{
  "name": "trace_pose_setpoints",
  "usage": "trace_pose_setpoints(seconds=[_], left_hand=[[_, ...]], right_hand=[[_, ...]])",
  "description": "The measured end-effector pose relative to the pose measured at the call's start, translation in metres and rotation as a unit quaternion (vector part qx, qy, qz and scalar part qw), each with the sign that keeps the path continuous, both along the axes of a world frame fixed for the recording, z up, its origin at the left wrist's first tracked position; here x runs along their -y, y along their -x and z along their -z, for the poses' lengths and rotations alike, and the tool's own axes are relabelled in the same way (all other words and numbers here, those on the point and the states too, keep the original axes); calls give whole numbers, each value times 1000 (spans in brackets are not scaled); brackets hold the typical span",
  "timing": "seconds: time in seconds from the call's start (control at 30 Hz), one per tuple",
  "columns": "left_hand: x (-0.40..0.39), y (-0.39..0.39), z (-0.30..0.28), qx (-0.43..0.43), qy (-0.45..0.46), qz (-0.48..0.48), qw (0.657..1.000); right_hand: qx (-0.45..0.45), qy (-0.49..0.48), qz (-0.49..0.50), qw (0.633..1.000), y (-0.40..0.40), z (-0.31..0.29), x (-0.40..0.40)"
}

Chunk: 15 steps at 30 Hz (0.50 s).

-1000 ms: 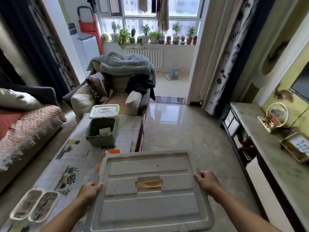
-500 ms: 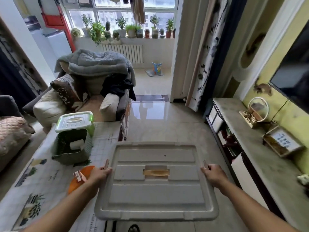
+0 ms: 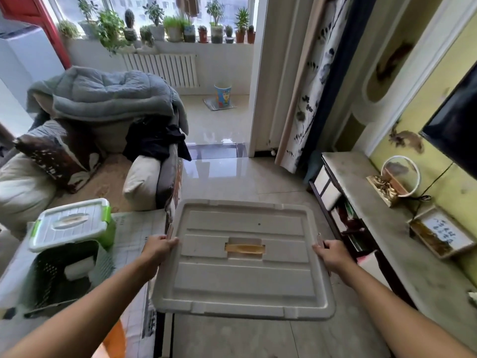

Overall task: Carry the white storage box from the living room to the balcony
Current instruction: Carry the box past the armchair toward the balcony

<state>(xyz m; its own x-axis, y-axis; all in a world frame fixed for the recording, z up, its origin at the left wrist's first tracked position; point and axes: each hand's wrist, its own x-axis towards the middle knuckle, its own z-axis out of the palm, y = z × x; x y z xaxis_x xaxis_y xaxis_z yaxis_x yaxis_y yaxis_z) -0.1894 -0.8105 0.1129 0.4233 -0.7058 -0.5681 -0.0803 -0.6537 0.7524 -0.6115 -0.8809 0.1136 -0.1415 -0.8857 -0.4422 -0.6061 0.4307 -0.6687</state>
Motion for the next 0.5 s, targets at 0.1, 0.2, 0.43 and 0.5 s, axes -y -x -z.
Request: trace_pose_setpoints(seconds=[0.1, 0.2, 0.43, 0.5], left_hand=[[55, -6, 5, 2, -1, -10, 1000], [104, -7, 14, 6, 0, -35, 999], [203, 2, 15, 3, 15, -140, 990], [231, 1, 10, -5, 19, -161, 987]], right_hand=[[3, -1, -6, 1000, -5, 8, 62], [7, 2, -20, 1000, -10, 15, 125], [25, 0, -66, 998, -27, 9, 274], [30, 1, -69, 997, -33, 3, 310]])
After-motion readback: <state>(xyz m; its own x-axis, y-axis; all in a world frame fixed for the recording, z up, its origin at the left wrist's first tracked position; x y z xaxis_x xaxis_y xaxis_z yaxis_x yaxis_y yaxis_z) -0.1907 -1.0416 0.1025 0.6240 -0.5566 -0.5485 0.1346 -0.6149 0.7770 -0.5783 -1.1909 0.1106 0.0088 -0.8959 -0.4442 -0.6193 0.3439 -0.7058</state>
